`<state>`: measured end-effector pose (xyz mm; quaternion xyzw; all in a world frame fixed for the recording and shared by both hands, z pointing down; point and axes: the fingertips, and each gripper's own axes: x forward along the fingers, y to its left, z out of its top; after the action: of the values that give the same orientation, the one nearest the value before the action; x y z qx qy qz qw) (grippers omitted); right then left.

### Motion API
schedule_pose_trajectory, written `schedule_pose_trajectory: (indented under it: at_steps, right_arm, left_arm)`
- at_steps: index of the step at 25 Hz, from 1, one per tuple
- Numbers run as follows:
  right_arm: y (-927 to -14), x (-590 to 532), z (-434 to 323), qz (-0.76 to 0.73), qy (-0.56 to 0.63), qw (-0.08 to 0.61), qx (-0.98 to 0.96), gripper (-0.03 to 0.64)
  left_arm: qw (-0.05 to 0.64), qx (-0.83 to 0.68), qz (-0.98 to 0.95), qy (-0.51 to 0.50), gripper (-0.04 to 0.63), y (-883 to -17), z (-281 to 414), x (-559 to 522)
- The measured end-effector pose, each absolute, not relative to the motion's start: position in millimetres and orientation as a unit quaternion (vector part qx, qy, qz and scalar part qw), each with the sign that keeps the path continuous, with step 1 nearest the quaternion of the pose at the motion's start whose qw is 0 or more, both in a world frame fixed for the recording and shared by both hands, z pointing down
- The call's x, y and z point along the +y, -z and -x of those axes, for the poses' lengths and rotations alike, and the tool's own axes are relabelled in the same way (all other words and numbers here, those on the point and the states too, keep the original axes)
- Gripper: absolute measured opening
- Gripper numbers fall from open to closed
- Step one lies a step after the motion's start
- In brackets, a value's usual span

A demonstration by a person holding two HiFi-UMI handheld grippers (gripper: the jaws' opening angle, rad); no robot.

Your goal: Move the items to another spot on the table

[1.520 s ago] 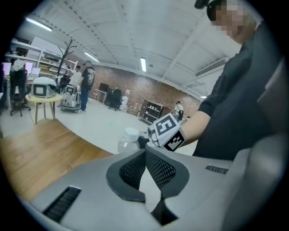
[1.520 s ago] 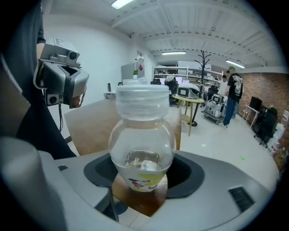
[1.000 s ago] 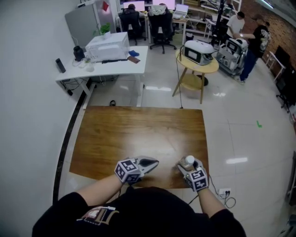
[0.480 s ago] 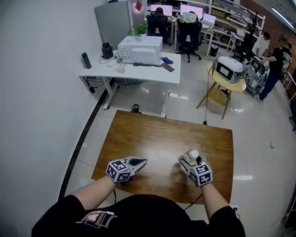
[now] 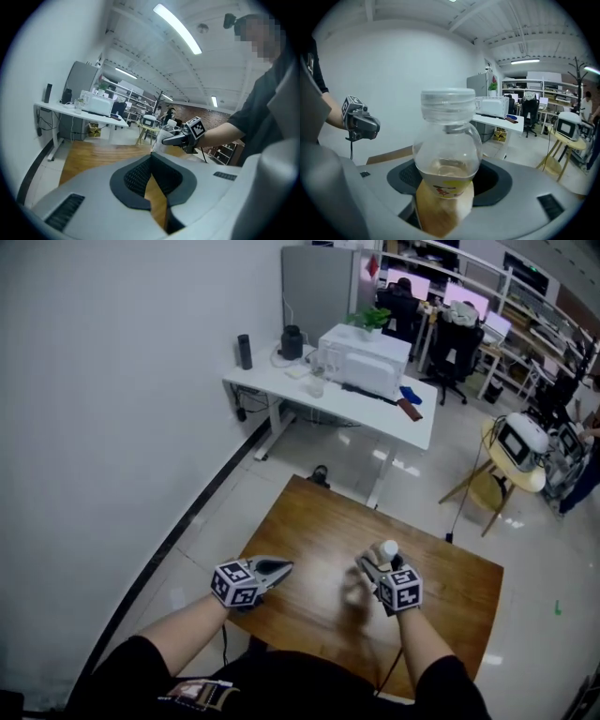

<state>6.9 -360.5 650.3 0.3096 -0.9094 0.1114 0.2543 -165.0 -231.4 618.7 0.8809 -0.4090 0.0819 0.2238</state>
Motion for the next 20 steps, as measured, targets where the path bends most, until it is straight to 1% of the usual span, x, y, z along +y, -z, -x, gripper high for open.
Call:
schedule_pose_trajectory:
  at_steps: [4,8,11,20]
  right_arm:
    - [-659,-394,54,-0.327,-0.114,0.264,-0.9,0.299]
    - [-675,-432,126,-0.347,-0.118,0.262,-0.893,0.299]
    - [-680,-461,180,-0.353,-0.116,0.261,-0.891,0.299]
    - [-707,-544,303,-0.365,-0.098,0.28,-0.882,0.299]
  left_arm:
    - [0.229,-0.41,-0.88,-0.068,-0.008,-626,230,-237]
    - [0.236,-0.408,-0.878,-0.084,-0.008,-637,309,-239]
    - [0.247,-0.414,-0.872,-0.084,-0.008,-639,356,-232]
    - [0.283,-0.435,-0.852,-0.067,-0.008,-654,431,-202]
